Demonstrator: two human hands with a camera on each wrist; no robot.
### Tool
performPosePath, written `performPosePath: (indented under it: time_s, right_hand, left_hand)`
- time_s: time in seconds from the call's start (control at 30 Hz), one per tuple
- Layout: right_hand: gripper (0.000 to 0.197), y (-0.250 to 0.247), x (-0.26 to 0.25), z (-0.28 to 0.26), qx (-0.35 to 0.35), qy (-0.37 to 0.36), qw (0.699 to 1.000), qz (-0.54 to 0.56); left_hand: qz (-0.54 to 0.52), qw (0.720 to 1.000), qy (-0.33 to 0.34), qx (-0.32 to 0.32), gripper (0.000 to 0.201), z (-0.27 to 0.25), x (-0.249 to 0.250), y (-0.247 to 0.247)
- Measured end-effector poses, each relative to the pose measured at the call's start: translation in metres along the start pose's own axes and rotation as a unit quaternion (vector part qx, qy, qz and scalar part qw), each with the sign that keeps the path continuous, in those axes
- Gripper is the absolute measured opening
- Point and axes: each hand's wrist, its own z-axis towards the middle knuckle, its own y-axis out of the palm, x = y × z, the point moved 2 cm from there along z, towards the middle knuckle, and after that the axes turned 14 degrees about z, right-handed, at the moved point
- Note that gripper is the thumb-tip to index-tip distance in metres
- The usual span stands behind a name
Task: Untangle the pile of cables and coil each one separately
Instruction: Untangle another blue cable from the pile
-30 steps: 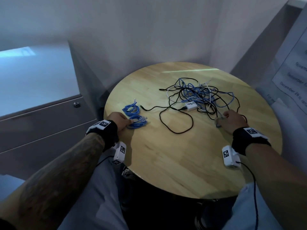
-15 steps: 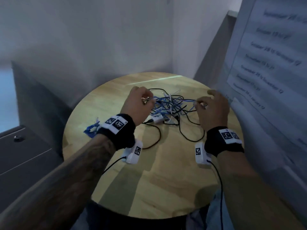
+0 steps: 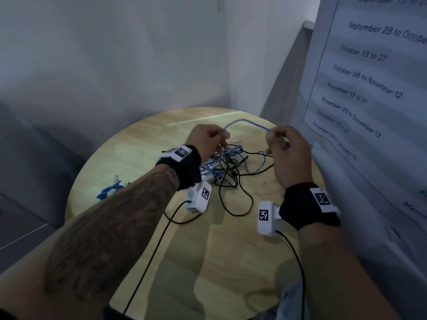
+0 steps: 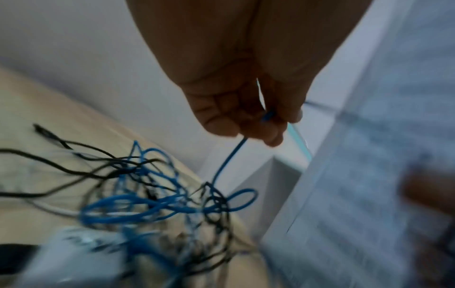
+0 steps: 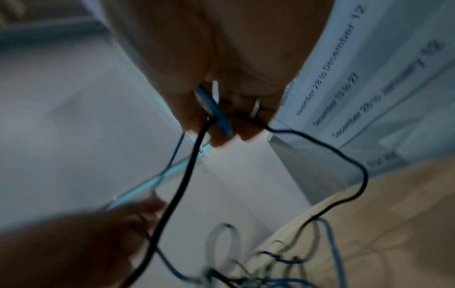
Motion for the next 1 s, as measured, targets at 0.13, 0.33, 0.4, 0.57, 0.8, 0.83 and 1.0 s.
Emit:
performPosePath:
  time_s: [0.13, 0.33, 0.4, 0.57, 0.8, 0.83, 1.0]
  right_hand:
    - [0.027, 0.009, 0.037, -0.003, -0.182, 0.111, 0.938, -0.275]
    - [0.063, 0.041, 0.005, -0.007, -0.155, 0.079, 0.981, -0.083]
    - [0.051, 0.054, -0.003, -0.010, -0.162, 0.107, 0.981, 0.001]
    - [0.015, 0.059, -0.006, -0.009, -0.151, 0.116, 0.978, 0.081]
    - [0.021, 0.051, -0.002, -0.002, -0.138, 0.165, 0.961, 0.171]
    - [0.021, 0.051, -0.002, -0.002, -0.150, 0.169, 0.958, 0.179]
    - [0.024, 0.050, -0.004, -0.001, -0.139, 0.210, 0.928, 0.276]
  left_hand:
    - [-0.099, 0.989, -0.004, 0.107, 0.019, 0.010, 0.021, -0.032]
    - [-0.090, 0.994, 0.063, -0.024, 0.019, 0.001, 0.060, -0.039]
    - [-0.117, 0.988, 0.077, -0.065, 0.018, -0.005, 0.070, -0.037]
    - [-0.153, 0.981, 0.103, -0.061, 0.013, -0.013, 0.073, -0.032]
    - [-0.120, 0.992, 0.026, 0.013, 0.027, -0.040, 0.005, 0.030]
    - [-0.108, 0.994, 0.025, 0.006, 0.033, -0.043, -0.004, 0.040]
    - [-0.065, 0.997, 0.029, -0.029, 0.050, -0.031, -0.022, 0.057]
